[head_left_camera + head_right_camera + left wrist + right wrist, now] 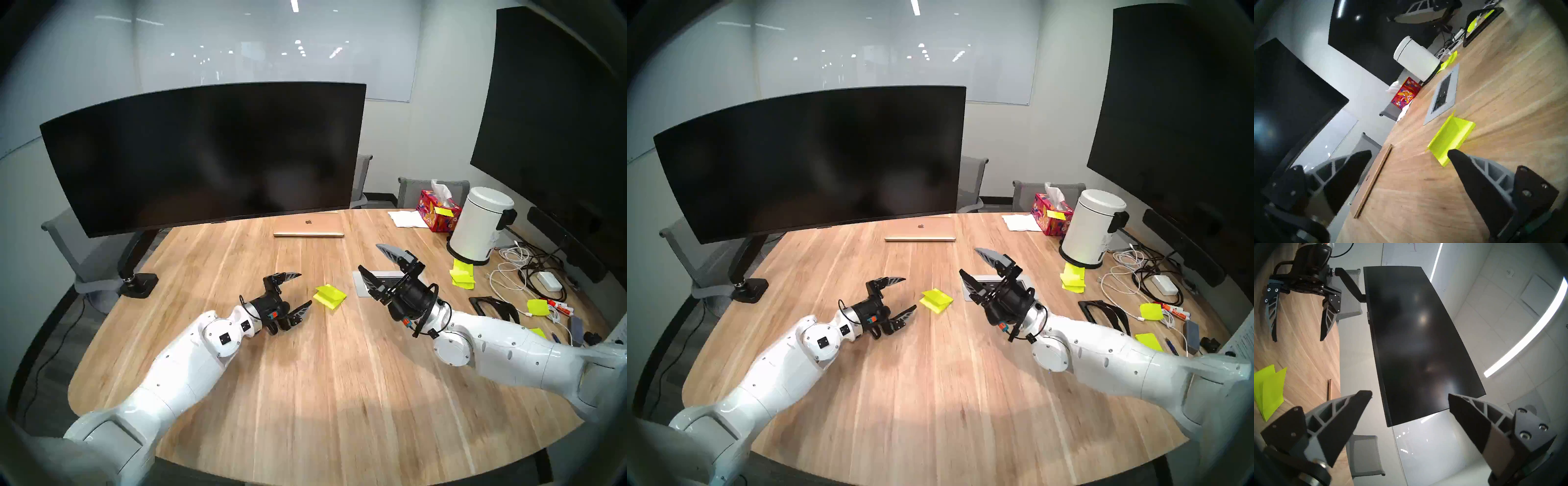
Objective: Peel one sticky note off the pad and stick it onto the monitor, then press it flat
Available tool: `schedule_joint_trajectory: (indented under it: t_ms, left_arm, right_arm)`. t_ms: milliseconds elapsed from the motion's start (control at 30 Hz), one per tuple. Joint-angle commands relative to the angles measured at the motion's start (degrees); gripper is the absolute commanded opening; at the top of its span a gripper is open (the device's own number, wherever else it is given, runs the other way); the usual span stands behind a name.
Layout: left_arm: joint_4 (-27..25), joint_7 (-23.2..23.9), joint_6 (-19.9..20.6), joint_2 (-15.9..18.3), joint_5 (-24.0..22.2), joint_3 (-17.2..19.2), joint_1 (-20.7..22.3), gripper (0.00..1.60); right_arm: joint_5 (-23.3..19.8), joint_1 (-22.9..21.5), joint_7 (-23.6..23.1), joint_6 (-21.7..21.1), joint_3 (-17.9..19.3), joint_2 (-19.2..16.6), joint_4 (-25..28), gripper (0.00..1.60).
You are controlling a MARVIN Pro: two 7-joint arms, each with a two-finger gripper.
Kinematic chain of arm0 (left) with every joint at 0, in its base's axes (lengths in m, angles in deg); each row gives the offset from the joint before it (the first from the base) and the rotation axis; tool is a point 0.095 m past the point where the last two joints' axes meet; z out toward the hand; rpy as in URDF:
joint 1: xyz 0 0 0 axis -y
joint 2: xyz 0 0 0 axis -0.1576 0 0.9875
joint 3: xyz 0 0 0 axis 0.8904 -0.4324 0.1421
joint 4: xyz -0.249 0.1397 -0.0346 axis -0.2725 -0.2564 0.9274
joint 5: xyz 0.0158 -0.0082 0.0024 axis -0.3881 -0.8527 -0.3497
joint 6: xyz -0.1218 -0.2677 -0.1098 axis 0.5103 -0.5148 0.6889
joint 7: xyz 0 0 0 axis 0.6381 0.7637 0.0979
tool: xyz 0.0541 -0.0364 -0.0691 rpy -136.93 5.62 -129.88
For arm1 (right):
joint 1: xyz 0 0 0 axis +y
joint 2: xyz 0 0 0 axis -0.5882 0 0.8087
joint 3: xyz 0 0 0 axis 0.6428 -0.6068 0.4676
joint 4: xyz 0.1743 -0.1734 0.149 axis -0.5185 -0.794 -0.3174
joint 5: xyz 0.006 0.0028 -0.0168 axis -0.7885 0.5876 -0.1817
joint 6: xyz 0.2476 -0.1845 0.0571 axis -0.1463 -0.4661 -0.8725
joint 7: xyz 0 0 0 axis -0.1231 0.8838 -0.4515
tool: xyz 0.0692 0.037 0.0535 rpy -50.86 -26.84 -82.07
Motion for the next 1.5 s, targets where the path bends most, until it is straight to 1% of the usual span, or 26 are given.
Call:
schedule_joint_trajectory:
  t_ms: [0, 400, 567, 1033, 1167, 1233, 1400, 1467]
  left_arm:
    - [0.7, 0.2, -0.7, -1.9, 0.4, -0.6, 3.2, 1.6]
    - [3.4, 0.6, -1.1, -3.8, 0.6, -0.9, 5.4, 1.6]
    - [6.0, 0.5, -1.8, -4.7, 0.9, -1.3, 6.8, 1.6]
    - [11.1, 0.4, -3.5, -6.8, 2.6, -2.8, 10.1, 1.6]
    - [12.3, -0.3, -4.0, -7.0, 4.7, -4.0, 11.2, 1.6]
    - [12.9, -0.5, -4.3, -7.2, 4.9, -4.2, 11.4, 1.6]
    - [14.3, -2.1, -4.5, -7.5, 7.5, -5.4, 12.3, 1.6]
    - [15.1, -2.6, -4.9, -7.7, 7.7, -5.6, 12.5, 1.6]
  right_arm:
    - [-0.1, -0.6, 0.5, 0.1, 0.6, 0.1, 0.5, 1.6]
    - [-0.1, -0.6, 0.5, 0.1, 0.6, 0.1, 0.5, 1.6]
    - [-0.1, -0.6, 0.5, 0.1, 0.6, 0.1, 0.5, 1.6]
    - [-0.1, -0.6, 0.5, 0.1, 0.6, 0.1, 0.5, 1.6]
    - [-0.2, -0.6, 0.5, 0.1, 0.6, 0.1, 0.5, 1.6]
    - [-0.2, -0.6, 0.5, 0.1, 0.6, 0.1, 0.5, 1.6]
    - [-0.2, -0.6, 0.5, 0.1, 0.6, 0.1, 0.5, 1.6]
    - [-0.2, -0.6, 0.5, 0.1, 0.6, 0.1, 0.5, 1.6]
